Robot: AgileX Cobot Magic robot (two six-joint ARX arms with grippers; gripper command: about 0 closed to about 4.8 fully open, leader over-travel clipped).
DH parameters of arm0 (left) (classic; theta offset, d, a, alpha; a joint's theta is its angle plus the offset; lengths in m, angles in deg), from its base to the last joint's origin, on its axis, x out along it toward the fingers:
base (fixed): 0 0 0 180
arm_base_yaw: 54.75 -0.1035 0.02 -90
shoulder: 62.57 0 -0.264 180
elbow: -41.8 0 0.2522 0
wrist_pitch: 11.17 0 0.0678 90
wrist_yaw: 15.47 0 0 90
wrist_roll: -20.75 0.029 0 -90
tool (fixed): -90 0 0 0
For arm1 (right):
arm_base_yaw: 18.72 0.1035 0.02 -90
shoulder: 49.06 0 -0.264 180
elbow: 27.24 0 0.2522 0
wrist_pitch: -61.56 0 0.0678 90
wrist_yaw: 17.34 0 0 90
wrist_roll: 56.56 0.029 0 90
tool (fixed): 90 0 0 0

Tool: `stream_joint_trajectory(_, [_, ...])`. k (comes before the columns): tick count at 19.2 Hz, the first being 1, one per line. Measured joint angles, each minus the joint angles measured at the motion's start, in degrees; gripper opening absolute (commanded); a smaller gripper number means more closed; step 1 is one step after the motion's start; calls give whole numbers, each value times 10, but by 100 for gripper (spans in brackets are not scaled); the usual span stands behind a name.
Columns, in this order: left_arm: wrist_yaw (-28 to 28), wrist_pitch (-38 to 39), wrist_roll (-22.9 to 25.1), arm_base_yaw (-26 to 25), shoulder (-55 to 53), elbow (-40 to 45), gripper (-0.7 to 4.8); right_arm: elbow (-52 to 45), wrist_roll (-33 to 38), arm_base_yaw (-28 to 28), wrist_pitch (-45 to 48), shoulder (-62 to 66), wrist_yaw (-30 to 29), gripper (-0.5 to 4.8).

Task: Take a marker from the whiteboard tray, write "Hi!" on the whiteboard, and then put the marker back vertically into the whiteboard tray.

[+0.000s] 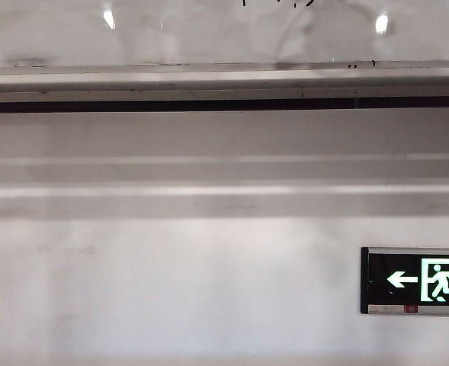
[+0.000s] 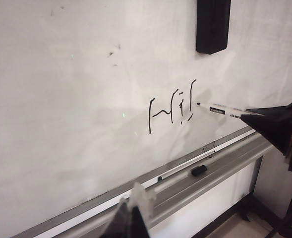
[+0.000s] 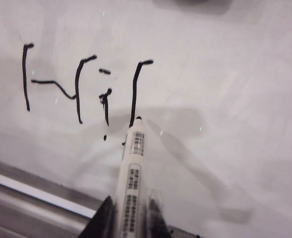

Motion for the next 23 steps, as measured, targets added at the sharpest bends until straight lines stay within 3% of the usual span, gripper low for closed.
stream_joint_trajectory(6, [-21,0,0,0,0,0,-6,1,28,0,-42,-83,-2,-5])
stream_joint_trajectory(8, [-24,0,0,0,0,0,-6,1,31,0,-54,-87,-39,-5])
stream_joint_trajectory(10, [-24,0,0,0,0,0,-6,1,31,1,-54,-78,-74,-5])
stream_joint_trajectory(23, [-24,0,0,0,0,0,-6,0,30,1,-2,16,-76,-5])
